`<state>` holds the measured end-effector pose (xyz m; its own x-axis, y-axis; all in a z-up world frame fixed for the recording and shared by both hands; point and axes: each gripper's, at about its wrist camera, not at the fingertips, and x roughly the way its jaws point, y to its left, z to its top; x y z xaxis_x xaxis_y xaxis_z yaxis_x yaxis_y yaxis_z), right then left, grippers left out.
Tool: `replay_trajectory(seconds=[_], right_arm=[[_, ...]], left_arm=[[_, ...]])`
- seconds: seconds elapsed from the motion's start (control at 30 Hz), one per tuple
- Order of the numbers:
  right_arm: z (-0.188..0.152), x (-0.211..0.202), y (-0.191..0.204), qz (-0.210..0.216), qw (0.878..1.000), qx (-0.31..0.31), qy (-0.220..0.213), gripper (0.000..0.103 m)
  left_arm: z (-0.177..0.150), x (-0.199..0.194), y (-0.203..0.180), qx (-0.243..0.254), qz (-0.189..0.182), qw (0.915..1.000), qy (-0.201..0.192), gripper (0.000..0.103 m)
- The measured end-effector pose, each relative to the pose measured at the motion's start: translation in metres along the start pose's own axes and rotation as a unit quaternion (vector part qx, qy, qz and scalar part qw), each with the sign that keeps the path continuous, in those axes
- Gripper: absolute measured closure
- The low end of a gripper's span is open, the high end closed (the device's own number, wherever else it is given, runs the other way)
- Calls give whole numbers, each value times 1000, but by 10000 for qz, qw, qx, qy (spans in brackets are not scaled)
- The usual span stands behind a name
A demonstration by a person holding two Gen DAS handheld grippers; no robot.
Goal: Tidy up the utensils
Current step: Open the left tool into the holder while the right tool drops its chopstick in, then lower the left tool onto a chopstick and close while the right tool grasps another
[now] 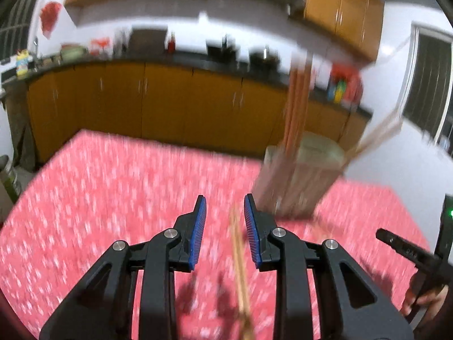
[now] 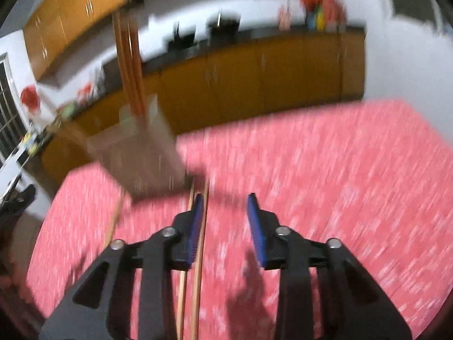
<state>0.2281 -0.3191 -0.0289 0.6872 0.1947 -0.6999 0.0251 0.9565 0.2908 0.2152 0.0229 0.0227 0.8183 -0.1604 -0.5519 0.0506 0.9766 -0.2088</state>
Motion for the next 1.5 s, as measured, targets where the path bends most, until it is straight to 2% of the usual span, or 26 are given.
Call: replay_trajectory(seconds=[0.13, 0.27, 0.33, 0.37, 0.43, 0.53, 0.63, 0.8, 1.03, 1.17, 1.23, 1.3, 1.5], right_arm=[[-32, 18, 17, 158, 9980, -347, 505, 84], [-53, 26, 31, 113, 9952, -624, 744, 84], [-59, 28, 33, 8, 9941, -741, 798, 90], [-62, 27, 33, -61, 9941, -798, 739, 94], [-65, 29, 31, -293, 9938, -841, 665, 95], [-60, 31, 17, -419, 9954, -628, 595, 95], [-58, 30, 11, -412, 9963, -512, 545, 95], [-60, 27, 12, -490, 9955, -652, 492, 95], [-60, 28, 14, -494, 9952, -687, 482, 95], [-62, 28, 17, -564, 9944, -748, 484, 95], [-62, 26, 18, -567, 9944, -733, 514, 94], [-64, 25, 19, -564, 9942, -758, 522, 93], [-63, 26, 18, -638, 9932, -864, 461, 95]], left_arm=[[-36, 19, 4, 59, -89, 9983, 582, 75], [-56, 25, 8, 38, -269, 9960, 850, 75], [-65, 27, 9, 18, -334, 9949, 950, 75], [-68, 27, 9, 6, -359, 9945, 981, 75], [-73, 26, 7, -39, -418, 9934, 1070, 76], [-79, 27, 6, -86, -521, 9914, 1199, 80], [-87, 28, 4, -83, -625, 9891, 1330, 83], [-98, 31, -1, 25, -702, 9862, 1497, 87], [-102, 35, -10, 304, -460, 9861, 1570, 89], [-104, 38, -22, 662, -255, 9857, 1529, 89], [-103, 39, -23, 687, -230, 9856, 1529, 89], [-102, 41, -22, 677, -163, 9859, 1525, 95], [-89, 51, -7, 556, 93, 9869, 1512, 96]])
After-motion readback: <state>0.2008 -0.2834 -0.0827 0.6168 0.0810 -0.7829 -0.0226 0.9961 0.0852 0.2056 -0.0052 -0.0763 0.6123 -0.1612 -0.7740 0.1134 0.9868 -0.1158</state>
